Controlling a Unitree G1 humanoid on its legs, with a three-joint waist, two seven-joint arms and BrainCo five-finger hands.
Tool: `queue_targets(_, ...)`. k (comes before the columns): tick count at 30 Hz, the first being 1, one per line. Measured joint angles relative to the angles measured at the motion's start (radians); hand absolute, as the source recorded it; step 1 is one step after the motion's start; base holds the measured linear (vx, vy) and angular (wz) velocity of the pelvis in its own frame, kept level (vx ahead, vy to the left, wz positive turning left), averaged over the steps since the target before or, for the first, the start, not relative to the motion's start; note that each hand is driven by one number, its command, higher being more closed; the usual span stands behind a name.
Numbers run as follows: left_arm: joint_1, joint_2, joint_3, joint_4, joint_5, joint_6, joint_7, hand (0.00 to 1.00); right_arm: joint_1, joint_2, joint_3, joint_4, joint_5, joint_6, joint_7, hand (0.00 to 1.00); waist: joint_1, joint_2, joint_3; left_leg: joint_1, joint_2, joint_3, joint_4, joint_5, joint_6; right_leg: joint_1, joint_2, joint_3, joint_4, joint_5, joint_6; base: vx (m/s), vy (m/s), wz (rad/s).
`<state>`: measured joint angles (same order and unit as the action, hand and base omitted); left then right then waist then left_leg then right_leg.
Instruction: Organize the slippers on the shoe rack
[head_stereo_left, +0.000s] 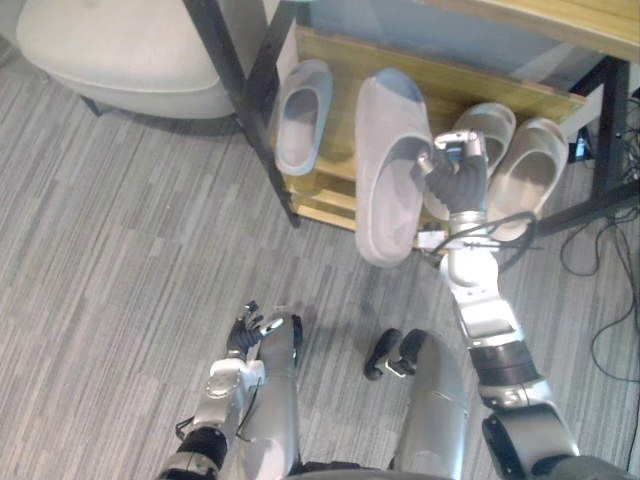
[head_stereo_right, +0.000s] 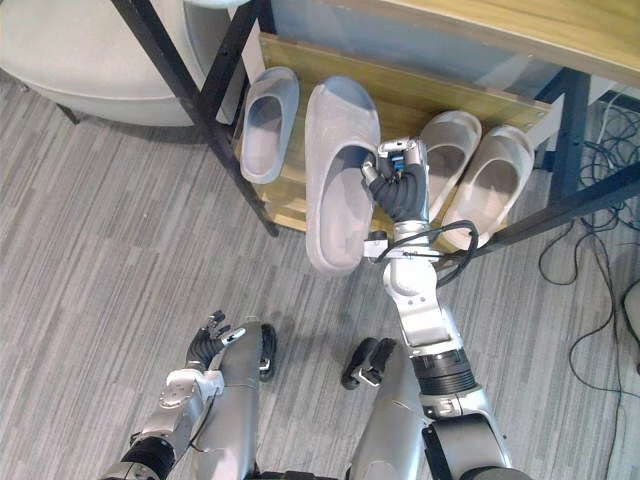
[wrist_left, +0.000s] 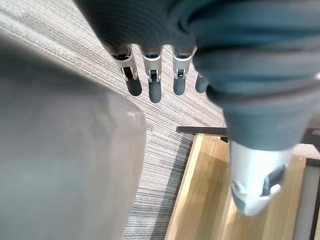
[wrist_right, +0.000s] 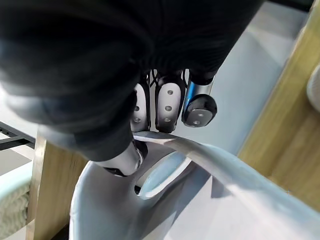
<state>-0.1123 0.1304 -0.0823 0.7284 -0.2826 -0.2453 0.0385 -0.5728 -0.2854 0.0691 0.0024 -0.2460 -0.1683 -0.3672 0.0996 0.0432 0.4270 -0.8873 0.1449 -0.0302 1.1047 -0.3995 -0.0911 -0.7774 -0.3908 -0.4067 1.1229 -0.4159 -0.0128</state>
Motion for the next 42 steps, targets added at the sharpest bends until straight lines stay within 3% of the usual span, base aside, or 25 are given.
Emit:
queue_targets(2,0.015,-0.025,0.029,-0.036,-0.019,-0.014,-0.003,0.0,-0.065,-0.004,-0.033,0.033,0.001,0.007,-0.015,1.0,0.022,-0.001,0.001,-0.032,-0.006,-0.01,0.005,0.008,-0.011,-0.027,-0.011,-0.009,0.02,-0.008,-0.004,0.01,-0.027,0.15)
queue_targets(5,0.025,-0.029,0.049,-0.055,-0.033,-0.024,0.001,0.0,-0.132,-0.013,-0.034,0.083,0.001,0.019,-0.034,1.0,0.031,-0.002,0.002,-0.064,-0.008,-0.02,0.017,0.011,-0.015,-0.048,-0.016,-0.019,0.034,-0.017,-0.006,0.01,-0.022,0.14)
queue_targets(6,-0.006,-0.03,0.082,-0.045,-0.035,-0.023,0.024,0.0,-0.172,-0.029,-0.035,0.104,0.002,0.023,-0.045,1.0,0.032,-0.016,0.01,-0.093,-0.012,-0.029,0.018,0.022,-0.019,-0.067,-0.02,-0.029,0.04,-0.02,-0.002,0.0,-0.024,0.15)
queue_targets(11,-0.083,-0.029,0.097,-0.05,-0.046,-0.024,0.031,0.0,-0.262,-0.053,-0.067,0.172,0.01,0.031,-0.057,1.0,0.036,-0.032,0.057,-0.144,-0.03,-0.047,0.025,0.038,-0.015,-0.094,-0.047,-0.055,0.059,-0.026,0.0,-0.03,0.008,0.19)
queue_targets(22,-0.102,-0.004,0.107,0.01,-0.055,-0.004,0.06,0.0,-0.411,-0.129,-0.064,0.406,0.028,0.06,-0.066,1.0,0.063,-0.033,0.062,-0.245,-0.053,-0.047,0.027,0.062,-0.001,-0.165,-0.083,-0.079,0.073,-0.028,-0.001,-0.02,0.039,0.11)
queue_targets(25,-0.098,0.0,0.102,0.05,-0.055,0.017,0.071,0.0,-0.448,-0.148,-0.06,0.481,0.027,0.068,-0.066,1.0,0.065,-0.033,0.063,-0.274,-0.066,-0.048,0.026,0.073,0.003,-0.186,-0.102,-0.087,0.081,-0.028,-0.001,-0.03,0.055,0.15)
queue_targets(32,-0.098,0.003,0.086,0.048,-0.055,0.013,0.072,0.0,-0.493,-0.166,-0.06,0.585,0.016,0.086,-0.076,1.0,0.066,-0.032,0.063,-0.307,-0.077,-0.039,0.012,0.091,0.011,-0.205,-0.126,-0.102,0.082,-0.028,-0.002,-0.02,0.04,0.11)
queue_targets(42,-0.098,0.004,0.065,0.049,-0.055,0.013,0.077,0.0,-0.554,-0.197,-0.092,0.644,0.008,0.099,-0.172,1.0,0.066,-0.03,0.064,-0.335,-0.103,-0.041,-0.025,0.128,0.014,-0.218,-0.159,-0.129,0.083,-0.028,-0.001,0.0,0.02,0.14)
